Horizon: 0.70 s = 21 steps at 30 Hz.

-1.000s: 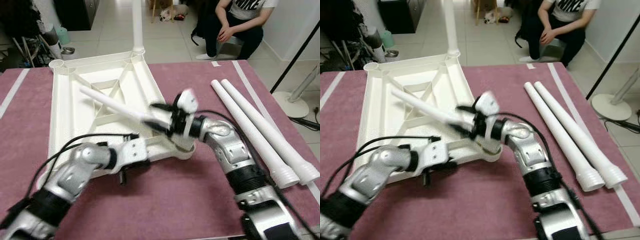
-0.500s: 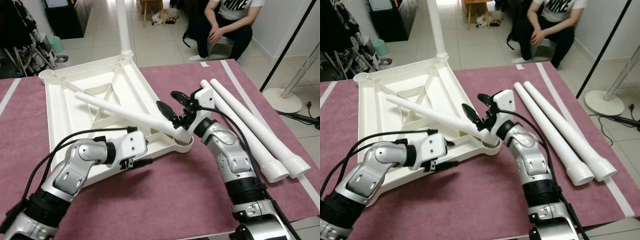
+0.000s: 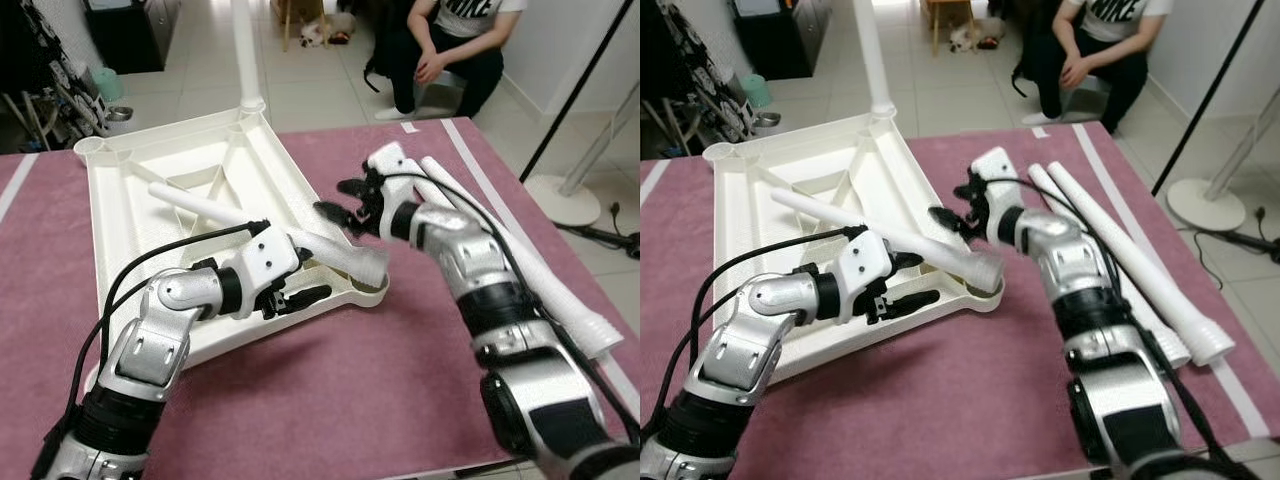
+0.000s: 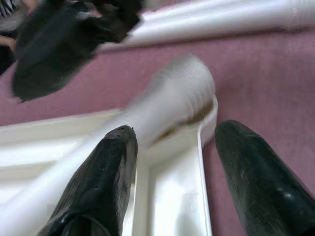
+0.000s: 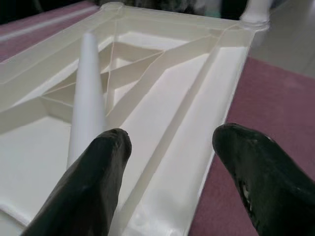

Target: Building children table

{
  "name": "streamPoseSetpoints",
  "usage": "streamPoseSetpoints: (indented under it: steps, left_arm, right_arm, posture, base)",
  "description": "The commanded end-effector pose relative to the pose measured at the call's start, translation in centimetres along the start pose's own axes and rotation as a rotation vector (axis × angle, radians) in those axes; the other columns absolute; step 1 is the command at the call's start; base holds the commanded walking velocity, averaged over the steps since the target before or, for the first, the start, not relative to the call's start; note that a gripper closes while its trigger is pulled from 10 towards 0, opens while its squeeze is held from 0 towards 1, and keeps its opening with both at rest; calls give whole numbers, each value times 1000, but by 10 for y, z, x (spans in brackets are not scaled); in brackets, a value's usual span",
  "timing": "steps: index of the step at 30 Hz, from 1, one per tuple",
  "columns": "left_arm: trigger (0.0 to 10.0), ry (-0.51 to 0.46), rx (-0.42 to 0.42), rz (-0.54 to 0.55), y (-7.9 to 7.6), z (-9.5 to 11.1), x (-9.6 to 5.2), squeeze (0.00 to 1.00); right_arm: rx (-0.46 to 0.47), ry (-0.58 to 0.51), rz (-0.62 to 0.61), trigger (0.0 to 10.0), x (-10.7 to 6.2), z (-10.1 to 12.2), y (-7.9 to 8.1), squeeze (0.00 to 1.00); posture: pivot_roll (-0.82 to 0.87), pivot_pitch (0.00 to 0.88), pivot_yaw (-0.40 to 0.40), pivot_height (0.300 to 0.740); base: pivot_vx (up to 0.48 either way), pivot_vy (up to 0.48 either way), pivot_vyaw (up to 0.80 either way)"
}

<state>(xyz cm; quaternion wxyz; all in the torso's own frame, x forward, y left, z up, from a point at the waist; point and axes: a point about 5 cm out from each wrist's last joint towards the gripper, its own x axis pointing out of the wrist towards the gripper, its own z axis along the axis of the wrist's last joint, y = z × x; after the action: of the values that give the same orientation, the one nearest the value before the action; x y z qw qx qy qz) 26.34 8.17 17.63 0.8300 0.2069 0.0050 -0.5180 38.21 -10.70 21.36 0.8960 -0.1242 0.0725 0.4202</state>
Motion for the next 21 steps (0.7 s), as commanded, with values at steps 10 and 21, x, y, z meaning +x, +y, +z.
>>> streamPoseSetpoints:
  steps: [10,21]
  left_arm:
    - [10000,31,-4,283,10,0,-4,0]
    - [10000,53,-26,316,5,-1,-6,0]
  right_arm:
    - [-17,130,235,10000,20,5,13,0]
    - [44,326,262,10000,28,-31,21,0]
  posture:
    - [99,0,-8,740]
    - [106,0,-48,740]
  base:
    - [0,0,0]
    - [0,0,0]
